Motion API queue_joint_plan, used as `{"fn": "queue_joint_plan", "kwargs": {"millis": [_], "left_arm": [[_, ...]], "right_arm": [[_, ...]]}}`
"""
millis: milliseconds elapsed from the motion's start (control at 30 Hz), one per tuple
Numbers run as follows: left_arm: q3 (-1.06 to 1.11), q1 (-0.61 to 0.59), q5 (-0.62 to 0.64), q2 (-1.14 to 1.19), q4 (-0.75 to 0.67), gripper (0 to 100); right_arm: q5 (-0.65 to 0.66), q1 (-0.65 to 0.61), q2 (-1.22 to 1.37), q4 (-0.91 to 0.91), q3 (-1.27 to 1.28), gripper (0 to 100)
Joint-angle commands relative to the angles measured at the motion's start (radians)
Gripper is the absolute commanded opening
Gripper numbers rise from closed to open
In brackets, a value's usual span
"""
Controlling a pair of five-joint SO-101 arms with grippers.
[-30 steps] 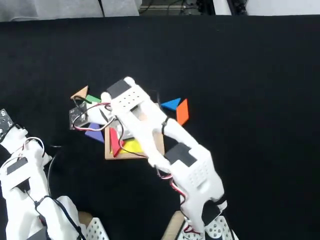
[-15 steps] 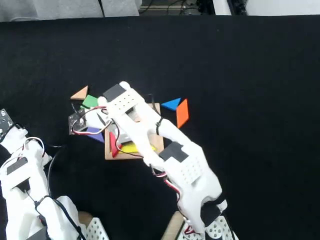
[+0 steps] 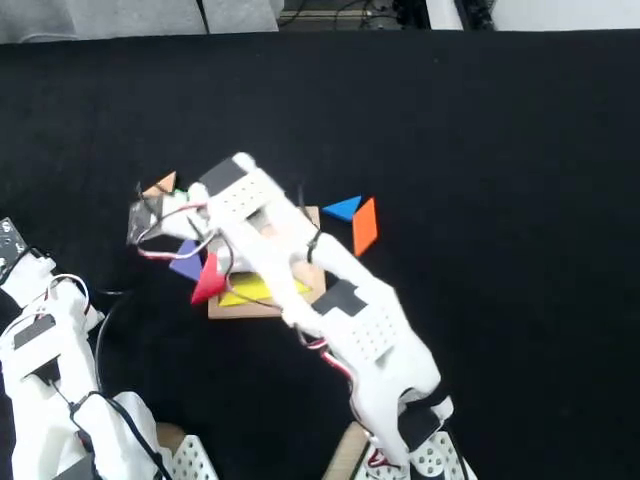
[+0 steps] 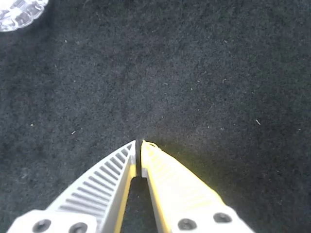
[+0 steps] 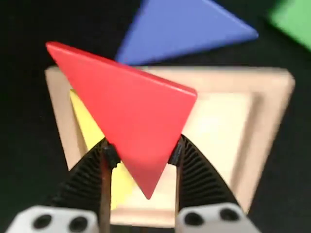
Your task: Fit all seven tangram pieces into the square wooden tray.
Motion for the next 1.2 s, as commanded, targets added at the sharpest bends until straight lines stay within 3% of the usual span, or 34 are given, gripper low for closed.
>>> {"fn": "queue_joint_plan", "kwargs": {"millis": [0, 267, 700, 767, 1167], "left_arm": [[-0.059, 0.008, -0.002, 0.003, -0.003, 3], [-0.061, 0.01, -0.002, 0.003, -0.003, 3], [-0.062, 0.01, 0.0, 0.003, -0.003, 3], [-0.062, 0.01, 0.0, 0.003, -0.003, 3], [-0.065, 0.018, 0.0, 0.003, -0.005, 3]], "right_arm": [[-0.112, 0.072, -0.015, 0.12, -0.154, 1.1], [-0.446, 0.118, -0.015, 0.201, -0.22, 1.1], [-1.392, 0.063, -0.012, 0.238, -0.148, 1.1], [-1.444, 0.051, -0.007, 0.218, -0.108, 1.1], [-1.418, -0.135, -0.007, 0.221, -0.019, 1.5]]}}
